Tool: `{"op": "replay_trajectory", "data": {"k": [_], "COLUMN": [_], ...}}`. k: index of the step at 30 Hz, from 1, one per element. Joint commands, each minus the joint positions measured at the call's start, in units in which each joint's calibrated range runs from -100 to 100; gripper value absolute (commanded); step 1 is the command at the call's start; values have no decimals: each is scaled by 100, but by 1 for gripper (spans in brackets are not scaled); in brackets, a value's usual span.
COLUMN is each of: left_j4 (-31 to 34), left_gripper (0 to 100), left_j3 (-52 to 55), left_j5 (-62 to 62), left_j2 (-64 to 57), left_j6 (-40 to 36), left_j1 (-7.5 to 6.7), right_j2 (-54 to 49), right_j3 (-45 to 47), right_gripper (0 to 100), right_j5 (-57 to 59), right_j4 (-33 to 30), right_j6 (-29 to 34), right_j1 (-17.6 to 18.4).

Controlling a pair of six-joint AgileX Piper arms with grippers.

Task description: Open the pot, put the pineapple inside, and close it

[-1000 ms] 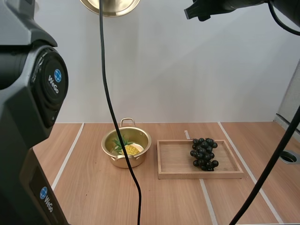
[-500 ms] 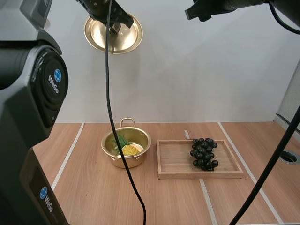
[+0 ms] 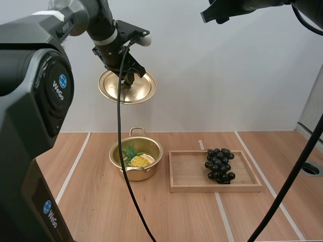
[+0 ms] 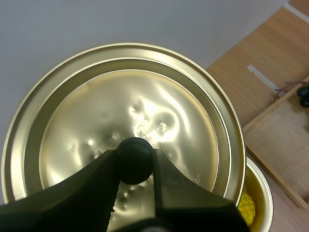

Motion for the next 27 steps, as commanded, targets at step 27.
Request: {"op": "replay_trajectory", "data": {"k": [27], "left_j4": [-797], "left_gripper": [0], "left_j3": [2964], "left_j5": [-269], "left_j2": [-50], "left_j6": [721], "left_j1": [-6], "right_j2": [-84], "right_j3": [-9], "right_gripper": [100], "right_j5": [-175], "right_j4": [-34], "right_j6": [24], "right_j1": [-21]}}
